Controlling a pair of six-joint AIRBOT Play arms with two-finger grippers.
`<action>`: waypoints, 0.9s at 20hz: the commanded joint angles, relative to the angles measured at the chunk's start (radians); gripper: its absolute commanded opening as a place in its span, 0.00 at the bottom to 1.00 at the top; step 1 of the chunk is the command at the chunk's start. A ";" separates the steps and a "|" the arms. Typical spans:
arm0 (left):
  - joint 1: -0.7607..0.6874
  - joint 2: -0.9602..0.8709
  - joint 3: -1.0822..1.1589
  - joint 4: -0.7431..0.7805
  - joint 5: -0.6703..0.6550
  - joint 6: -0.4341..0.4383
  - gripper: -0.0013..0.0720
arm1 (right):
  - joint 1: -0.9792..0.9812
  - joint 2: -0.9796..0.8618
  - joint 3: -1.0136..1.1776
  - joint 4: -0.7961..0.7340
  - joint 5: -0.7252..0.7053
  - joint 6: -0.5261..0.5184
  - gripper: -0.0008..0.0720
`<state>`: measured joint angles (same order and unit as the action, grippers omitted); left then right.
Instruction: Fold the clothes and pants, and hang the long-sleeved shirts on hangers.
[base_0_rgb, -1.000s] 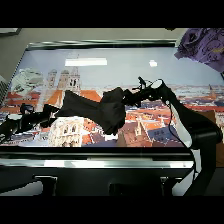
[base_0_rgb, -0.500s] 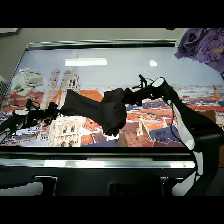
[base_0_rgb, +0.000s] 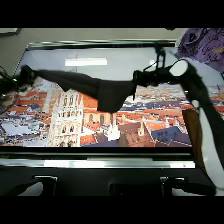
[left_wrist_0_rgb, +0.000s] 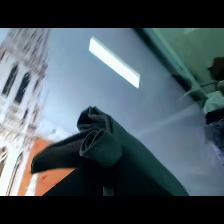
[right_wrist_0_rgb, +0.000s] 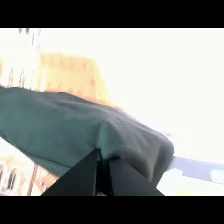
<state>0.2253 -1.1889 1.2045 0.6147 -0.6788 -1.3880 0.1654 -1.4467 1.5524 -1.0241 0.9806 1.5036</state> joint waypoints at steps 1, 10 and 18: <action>0.002 0.175 0.157 0.108 -0.013 -0.051 0.04 | 0.000 0.251 0.001 -0.257 -0.082 0.002 0.06; 0.002 0.567 0.196 0.460 -0.296 -0.307 0.04 | 0.000 0.720 0.000 -0.526 -0.075 0.096 0.06; 0.002 0.503 -0.025 0.479 -0.395 -0.307 0.04 | 0.000 0.374 0.000 -0.525 0.164 0.396 0.06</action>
<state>0.2272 -0.6598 1.2842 1.0828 -1.0760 -1.6882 0.1650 -0.9157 1.5528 -1.5417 1.0641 1.8076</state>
